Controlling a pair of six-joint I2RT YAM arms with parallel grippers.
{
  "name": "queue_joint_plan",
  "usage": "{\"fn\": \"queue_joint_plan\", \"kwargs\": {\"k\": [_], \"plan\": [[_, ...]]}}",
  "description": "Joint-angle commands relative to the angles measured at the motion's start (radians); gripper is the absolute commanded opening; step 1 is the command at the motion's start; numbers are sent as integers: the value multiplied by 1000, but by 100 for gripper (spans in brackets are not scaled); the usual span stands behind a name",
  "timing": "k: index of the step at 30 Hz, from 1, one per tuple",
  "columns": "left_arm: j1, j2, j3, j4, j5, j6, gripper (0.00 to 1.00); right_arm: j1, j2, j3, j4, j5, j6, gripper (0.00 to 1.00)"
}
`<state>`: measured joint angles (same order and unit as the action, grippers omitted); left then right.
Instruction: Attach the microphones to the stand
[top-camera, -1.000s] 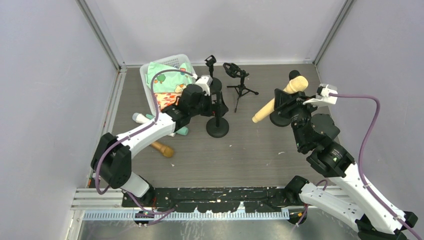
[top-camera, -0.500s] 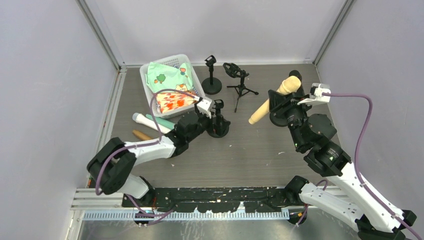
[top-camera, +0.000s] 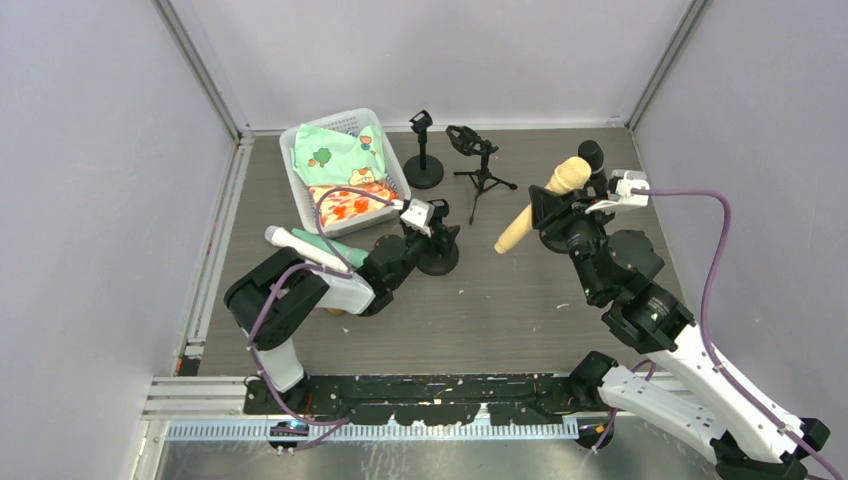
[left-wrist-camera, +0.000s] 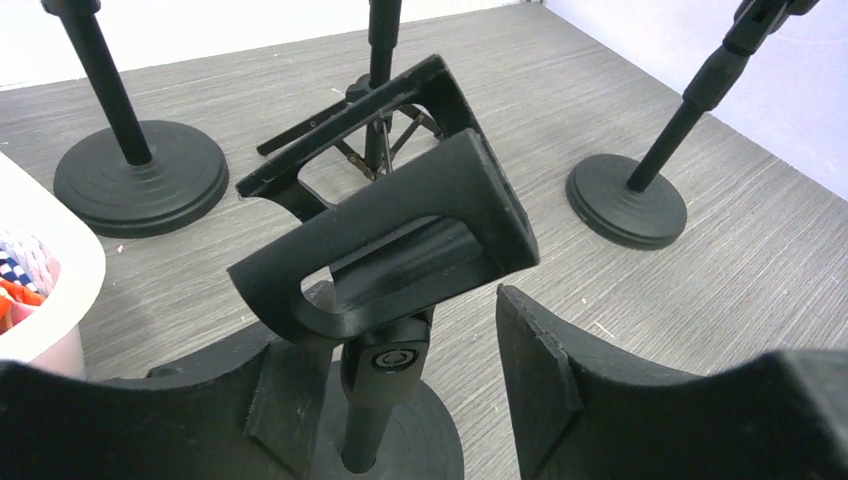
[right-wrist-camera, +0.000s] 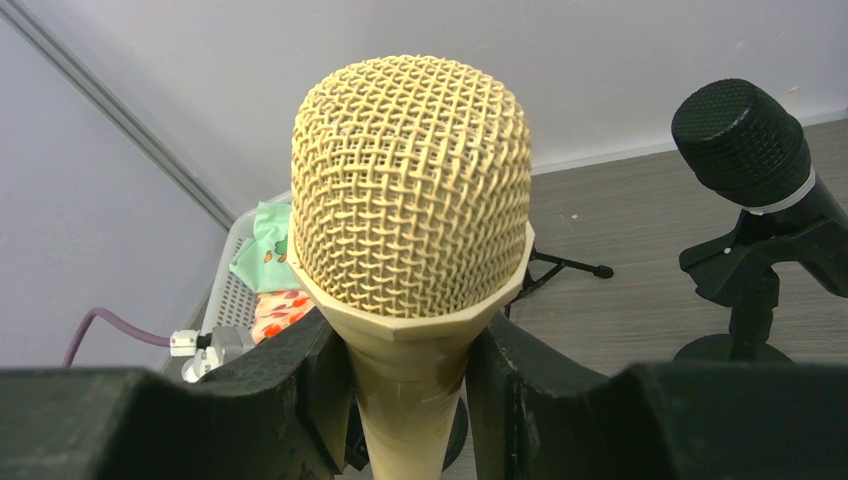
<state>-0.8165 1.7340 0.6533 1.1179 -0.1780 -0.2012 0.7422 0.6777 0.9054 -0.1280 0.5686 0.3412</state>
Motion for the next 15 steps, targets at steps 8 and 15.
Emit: {"fn": "queue_joint_plan", "kwargs": {"k": [8,15], "plan": [[-4,20,26,170,7,27,30,-3,-30,-74,211,-4,-25,1],[-4,-4,16,118,74,25,2,-3,-50,-235,526,-56,-42,1]]}}
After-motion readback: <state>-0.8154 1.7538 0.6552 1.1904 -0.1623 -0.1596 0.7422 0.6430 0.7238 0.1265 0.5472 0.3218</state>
